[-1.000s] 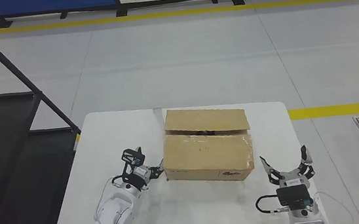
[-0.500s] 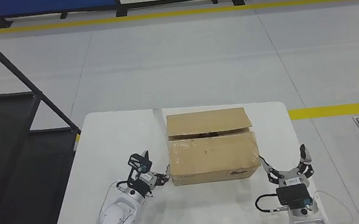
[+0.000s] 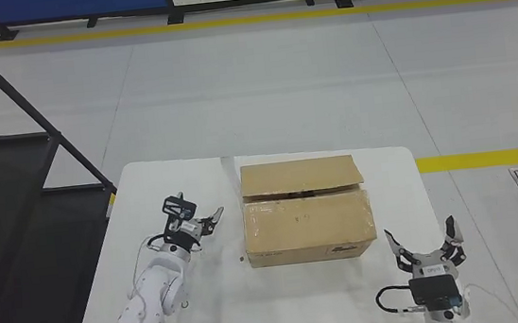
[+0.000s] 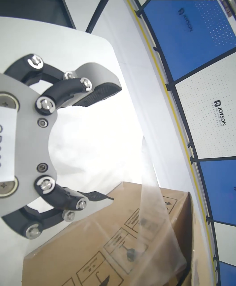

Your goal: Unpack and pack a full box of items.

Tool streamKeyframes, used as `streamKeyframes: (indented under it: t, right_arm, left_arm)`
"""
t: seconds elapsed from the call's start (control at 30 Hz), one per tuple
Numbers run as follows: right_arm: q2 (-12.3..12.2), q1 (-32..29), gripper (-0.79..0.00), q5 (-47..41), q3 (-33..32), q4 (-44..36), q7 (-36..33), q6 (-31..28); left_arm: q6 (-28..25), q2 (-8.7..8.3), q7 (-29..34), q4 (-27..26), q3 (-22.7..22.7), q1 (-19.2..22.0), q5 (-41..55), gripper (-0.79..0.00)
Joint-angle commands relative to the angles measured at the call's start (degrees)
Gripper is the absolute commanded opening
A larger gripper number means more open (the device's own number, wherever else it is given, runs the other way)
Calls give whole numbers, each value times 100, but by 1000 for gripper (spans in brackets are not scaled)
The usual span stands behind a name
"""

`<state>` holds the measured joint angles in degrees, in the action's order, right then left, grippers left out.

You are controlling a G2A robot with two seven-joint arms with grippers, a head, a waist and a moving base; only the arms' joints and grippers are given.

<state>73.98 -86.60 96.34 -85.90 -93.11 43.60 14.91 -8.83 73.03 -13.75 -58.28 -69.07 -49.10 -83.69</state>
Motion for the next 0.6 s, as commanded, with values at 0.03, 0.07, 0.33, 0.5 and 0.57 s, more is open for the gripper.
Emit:
streamKeyframes:
  t: [0.03, 0.07, 0.33, 0.5, 0.57]
  right_arm:
    - [-2, -129, 0, 77, -42, -48, 17, 56]
    - [-2, -161, 0, 96, -47, -62, 28, 67]
    - [19, -286, 0, -119, -128, -97, 162, 153]
    - [22, -347, 0, -3, -146, -199, 149, 191]
    - [23, -408, 0, -13, -182, -233, 165, 219]
  left_arm:
    - [130, 30, -54, 230, 84, 133, -73, 0]
    - [130, 30, -54, 230, 84, 133, -73, 0]
    - [474, 52, -33, 284, 191, 158, -382, 0]
    - [737, 193, -212, 817, 515, 573, -532, 0]
    - [716, 258, -340, 1095, 653, 758, -555, 0]
